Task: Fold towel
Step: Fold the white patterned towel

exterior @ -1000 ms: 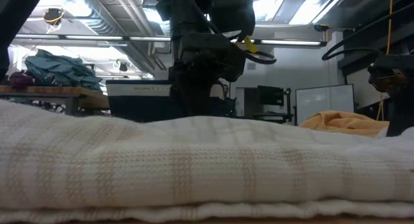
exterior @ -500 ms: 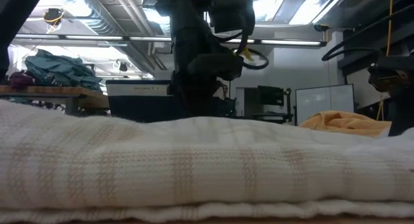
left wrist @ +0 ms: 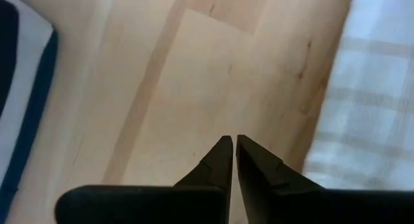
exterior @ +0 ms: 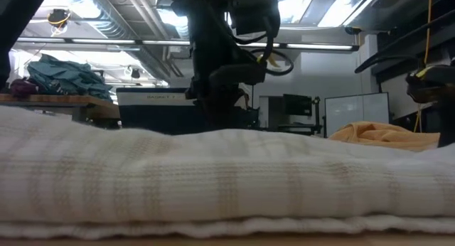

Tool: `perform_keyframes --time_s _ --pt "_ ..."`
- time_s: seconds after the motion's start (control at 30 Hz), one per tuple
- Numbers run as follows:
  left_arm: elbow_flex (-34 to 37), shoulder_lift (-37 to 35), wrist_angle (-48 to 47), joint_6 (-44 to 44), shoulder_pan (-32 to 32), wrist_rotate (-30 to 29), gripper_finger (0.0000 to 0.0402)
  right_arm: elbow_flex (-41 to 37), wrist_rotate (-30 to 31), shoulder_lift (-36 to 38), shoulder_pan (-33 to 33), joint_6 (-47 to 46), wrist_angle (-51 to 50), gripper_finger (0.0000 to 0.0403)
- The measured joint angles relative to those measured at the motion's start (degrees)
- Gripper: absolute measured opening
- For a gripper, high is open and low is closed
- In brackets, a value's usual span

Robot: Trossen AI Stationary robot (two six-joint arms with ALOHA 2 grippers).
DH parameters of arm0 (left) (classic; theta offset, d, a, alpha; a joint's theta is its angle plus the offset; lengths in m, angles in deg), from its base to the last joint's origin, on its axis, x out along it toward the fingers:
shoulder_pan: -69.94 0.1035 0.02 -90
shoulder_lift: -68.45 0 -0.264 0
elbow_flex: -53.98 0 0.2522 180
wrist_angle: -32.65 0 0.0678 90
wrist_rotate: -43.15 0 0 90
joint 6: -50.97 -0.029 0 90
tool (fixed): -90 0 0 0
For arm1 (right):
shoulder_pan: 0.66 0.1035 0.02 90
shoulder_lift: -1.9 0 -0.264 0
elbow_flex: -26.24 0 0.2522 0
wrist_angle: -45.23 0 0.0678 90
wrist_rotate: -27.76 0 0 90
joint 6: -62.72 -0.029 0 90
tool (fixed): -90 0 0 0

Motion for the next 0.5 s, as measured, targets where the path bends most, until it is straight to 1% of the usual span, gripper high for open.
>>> perform_keyframes --time_s 0.1,0.2,0.27,0.4,0.5 --pt "0.00 0.00 -0.05 -1.77 0.01 0.04 0.0025 0.00 -0.90 0.00 0.00 0.06 0.00 0.0011" --pt "0.00 0.00 -0.37 -2.04 0.00 0.02 0.0043 0.00 -2.39 0.00 0.00 1.74 0.03 0.0029" --pt "0.00 -0.02 -0.99 -2.32 0.00 0.04 0.0064 0.00 -3.68 0.00 0.00 2.98 0.03 0.0050" --pt "-0.01 -0.02 -2.73 -4.76 -0.11 0.04 0.0111 0.00 -3.93 0.00 0.00 3.08 0.24 0.0101" --pt "-0.02 -0.07 -3.07 -3.46 -0.31 1.27 0.0140 0.02 -3.77 0.00 0.00 3.00 0.53 0.0143"
